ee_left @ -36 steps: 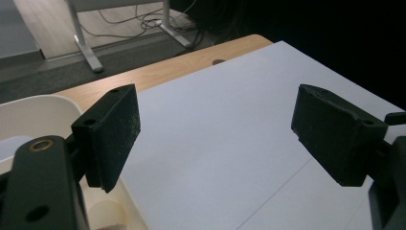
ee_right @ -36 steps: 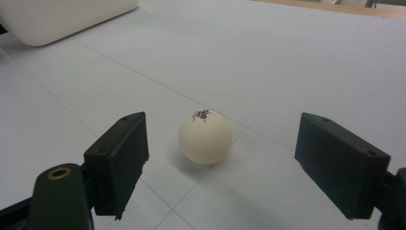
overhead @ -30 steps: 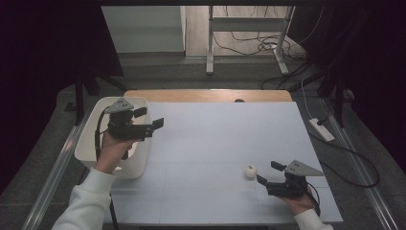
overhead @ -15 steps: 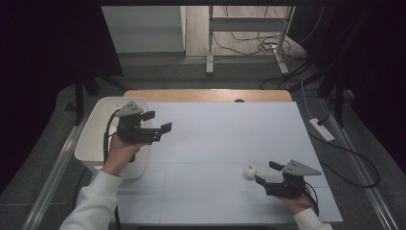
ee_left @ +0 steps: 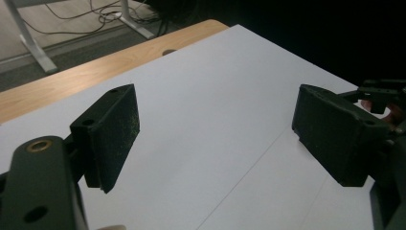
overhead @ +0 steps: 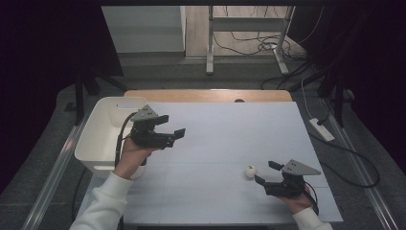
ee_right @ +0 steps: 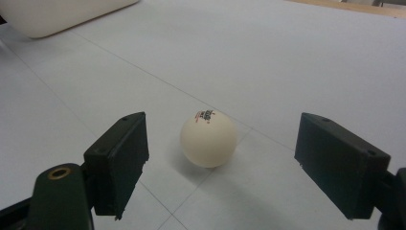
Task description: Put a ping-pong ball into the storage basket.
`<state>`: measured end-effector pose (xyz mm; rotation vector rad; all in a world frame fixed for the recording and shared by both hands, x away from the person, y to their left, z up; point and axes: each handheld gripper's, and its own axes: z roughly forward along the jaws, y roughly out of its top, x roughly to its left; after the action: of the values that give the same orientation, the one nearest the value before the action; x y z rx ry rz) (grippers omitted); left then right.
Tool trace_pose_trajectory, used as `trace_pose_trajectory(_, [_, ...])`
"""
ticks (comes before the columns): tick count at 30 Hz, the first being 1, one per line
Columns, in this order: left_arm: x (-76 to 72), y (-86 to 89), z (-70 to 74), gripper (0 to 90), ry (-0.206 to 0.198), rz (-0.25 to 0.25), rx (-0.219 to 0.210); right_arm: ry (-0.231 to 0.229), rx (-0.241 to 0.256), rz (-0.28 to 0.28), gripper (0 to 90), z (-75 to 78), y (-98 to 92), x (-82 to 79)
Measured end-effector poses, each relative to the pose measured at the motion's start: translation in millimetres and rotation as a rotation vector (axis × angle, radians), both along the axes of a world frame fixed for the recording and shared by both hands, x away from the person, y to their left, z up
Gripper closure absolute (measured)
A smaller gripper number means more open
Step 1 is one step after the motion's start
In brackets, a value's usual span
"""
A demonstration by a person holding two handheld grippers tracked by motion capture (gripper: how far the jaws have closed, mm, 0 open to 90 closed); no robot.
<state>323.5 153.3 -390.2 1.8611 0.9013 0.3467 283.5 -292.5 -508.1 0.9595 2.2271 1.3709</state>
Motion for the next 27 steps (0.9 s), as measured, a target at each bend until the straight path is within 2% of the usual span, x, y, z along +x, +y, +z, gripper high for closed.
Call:
trace_pose_trajectory(2, [0.2,-4.0,-1.3,17.3,0.002,-0.011,0.012,0.0,-0.002,0.0,18.8,-0.1,0.1,0.1])
trace_pose_trajectory(27, [3.3,-42.3,-14.5,17.4,0.029,-0.088,0.02,0.0,0.002,0.002,18.8,0.0,-0.2,0.4])
